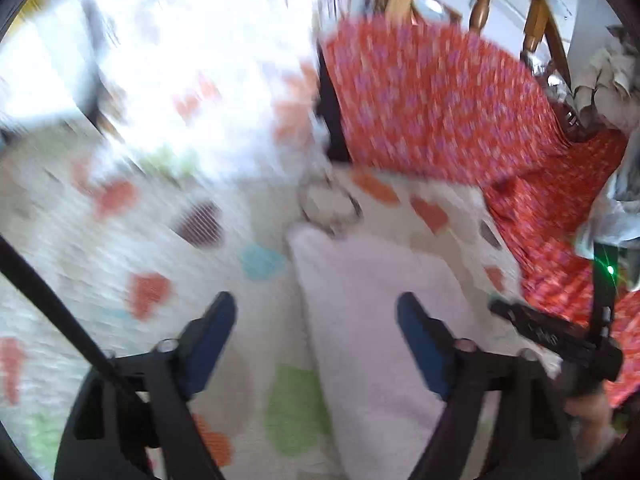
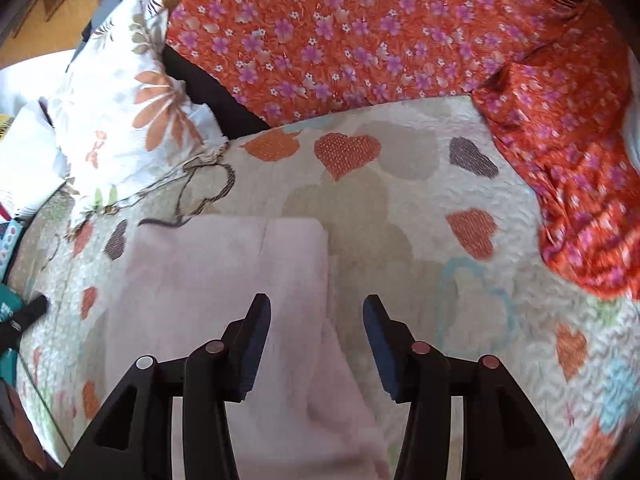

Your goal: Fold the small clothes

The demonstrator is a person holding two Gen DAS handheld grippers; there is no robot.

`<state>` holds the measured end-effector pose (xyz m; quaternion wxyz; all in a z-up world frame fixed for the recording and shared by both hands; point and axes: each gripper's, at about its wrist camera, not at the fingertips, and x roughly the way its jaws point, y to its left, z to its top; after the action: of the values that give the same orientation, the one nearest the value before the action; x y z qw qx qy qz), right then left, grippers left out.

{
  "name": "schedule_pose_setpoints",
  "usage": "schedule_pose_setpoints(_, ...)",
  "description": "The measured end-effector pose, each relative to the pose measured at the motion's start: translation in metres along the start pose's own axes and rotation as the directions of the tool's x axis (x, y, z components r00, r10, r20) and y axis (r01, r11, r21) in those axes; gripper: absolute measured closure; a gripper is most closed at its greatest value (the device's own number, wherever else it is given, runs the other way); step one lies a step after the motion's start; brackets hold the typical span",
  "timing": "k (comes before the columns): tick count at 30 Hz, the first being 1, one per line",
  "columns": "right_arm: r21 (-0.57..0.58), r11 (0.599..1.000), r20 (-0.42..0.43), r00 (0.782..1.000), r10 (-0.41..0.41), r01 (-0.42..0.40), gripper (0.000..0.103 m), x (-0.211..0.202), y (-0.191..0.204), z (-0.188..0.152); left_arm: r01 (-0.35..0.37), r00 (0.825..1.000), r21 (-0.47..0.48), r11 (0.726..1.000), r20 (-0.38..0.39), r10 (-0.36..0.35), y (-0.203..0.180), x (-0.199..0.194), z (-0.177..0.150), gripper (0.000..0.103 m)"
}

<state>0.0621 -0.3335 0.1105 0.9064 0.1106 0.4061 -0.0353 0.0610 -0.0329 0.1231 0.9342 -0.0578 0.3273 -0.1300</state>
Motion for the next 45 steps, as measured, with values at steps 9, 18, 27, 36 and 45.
schedule_pose_setpoints(9, 0.079, 0.996, 0.000, 0.999, 0.033, -0.033, 0.044, -0.027, -0.023, -0.043, -0.136, 0.983, -0.040, 0.990, 0.116, 0.140, -0.006, -0.073, -0.022, 0.000)
schedule_pose_setpoints(18, 0.055, 0.993, -0.049, 0.993, 0.109, -0.106, 0.061, -0.017, -0.018, -0.052, -0.243, 0.956, -0.039, 0.969, 0.162, 0.246, -0.032, -0.092, -0.054, 0.000)
schedule_pose_setpoints(27, 0.216, 0.967, -0.189, 0.966, 0.174, -0.132, 0.061, 0.016, -0.042, -0.066, -0.286, 0.934, -0.050, 0.957, 0.208, 0.290, -0.044, -0.102, -0.068, 0.000)
schedule_pose_setpoints(36, 0.172, 0.978, -0.102, 0.986, 0.135, -0.116, 0.061, -0.005, -0.033, -0.050, -0.311, 0.923, -0.062, 0.948, 0.218, 0.317, -0.039, -0.104, -0.070, 0.000)
schedule_pose_setpoints(45, 0.120, 0.988, -0.076, 0.991, 0.106, -0.097, 0.059, -0.009, -0.019, -0.046, -0.291, 0.934, -0.049, 0.955, 0.200, 0.295, -0.043, -0.093, -0.077, 0.000)
